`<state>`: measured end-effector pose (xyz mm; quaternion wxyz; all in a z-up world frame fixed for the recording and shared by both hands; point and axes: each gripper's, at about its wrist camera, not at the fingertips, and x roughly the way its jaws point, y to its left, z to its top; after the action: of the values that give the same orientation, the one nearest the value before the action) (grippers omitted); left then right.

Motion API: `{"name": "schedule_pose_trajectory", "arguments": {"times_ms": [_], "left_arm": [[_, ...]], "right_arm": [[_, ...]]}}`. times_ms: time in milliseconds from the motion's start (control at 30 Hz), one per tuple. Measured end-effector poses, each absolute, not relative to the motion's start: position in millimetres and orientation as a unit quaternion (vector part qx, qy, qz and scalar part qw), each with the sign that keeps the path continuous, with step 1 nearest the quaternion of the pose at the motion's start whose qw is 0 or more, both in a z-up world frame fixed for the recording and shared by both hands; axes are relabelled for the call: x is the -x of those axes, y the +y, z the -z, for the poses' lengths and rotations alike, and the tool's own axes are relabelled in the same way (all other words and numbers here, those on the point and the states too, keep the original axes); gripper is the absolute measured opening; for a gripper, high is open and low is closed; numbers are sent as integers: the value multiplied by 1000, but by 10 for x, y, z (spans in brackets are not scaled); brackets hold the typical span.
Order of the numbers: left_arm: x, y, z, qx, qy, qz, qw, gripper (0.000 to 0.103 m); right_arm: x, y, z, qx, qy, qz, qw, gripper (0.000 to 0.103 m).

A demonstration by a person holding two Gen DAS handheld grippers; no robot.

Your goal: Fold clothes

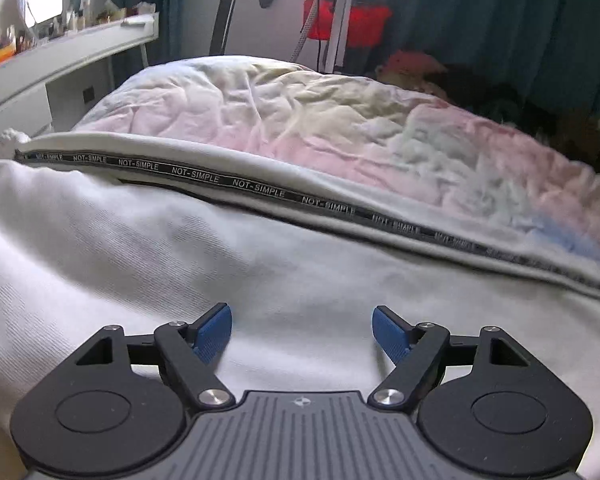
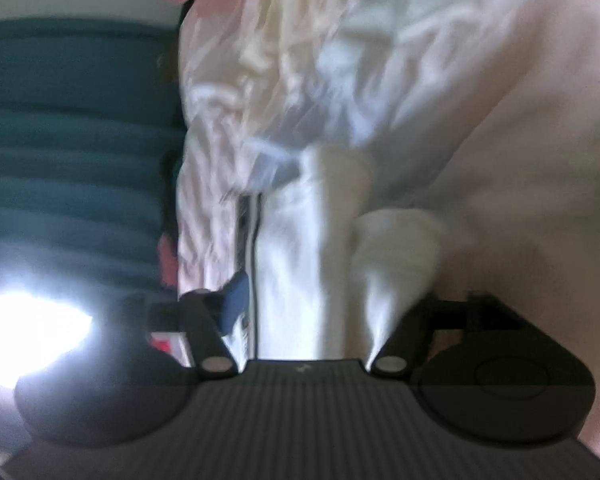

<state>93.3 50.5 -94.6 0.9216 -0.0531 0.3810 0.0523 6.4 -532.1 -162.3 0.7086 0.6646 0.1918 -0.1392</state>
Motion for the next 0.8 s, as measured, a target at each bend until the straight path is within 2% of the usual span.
{"name": "schedule_pose_trajectory", "arguments": {"times_ms": [133,300,500,533,567,600,733,800], "left_arm": [[-916,357,1048,10,373,-61,926,82],[-882,286,1010,6,375,-47,926,82],[-855,213,1010,-1,373,-42,927,82],[-865,199,1012,-3,374,-41,927,83],[-872,191,1012,-4,375,-40,926,83],[-876,190,1009,-3,375,-39,926,83],[-874,206,992,5,377,-36,925,83],[-873,229,977,13,379,-33,925,83]], "right_arm": [[-240,-5305,1689,-642,211,120,727,69],[-235,-5310,1518,-633,121,67,762,70],[-405,-5256,1550,-592,200,132,770,69],[-435,-5239,1555,-576,221,148,773,59],[-465,-5219,1556,-557,242,164,777,34],[-496,-5199,1558,-538,263,180,780,28],[-484,-5073,1485,-490,290,221,792,17],[-509,-4926,1319,-429,291,237,821,15]]}}
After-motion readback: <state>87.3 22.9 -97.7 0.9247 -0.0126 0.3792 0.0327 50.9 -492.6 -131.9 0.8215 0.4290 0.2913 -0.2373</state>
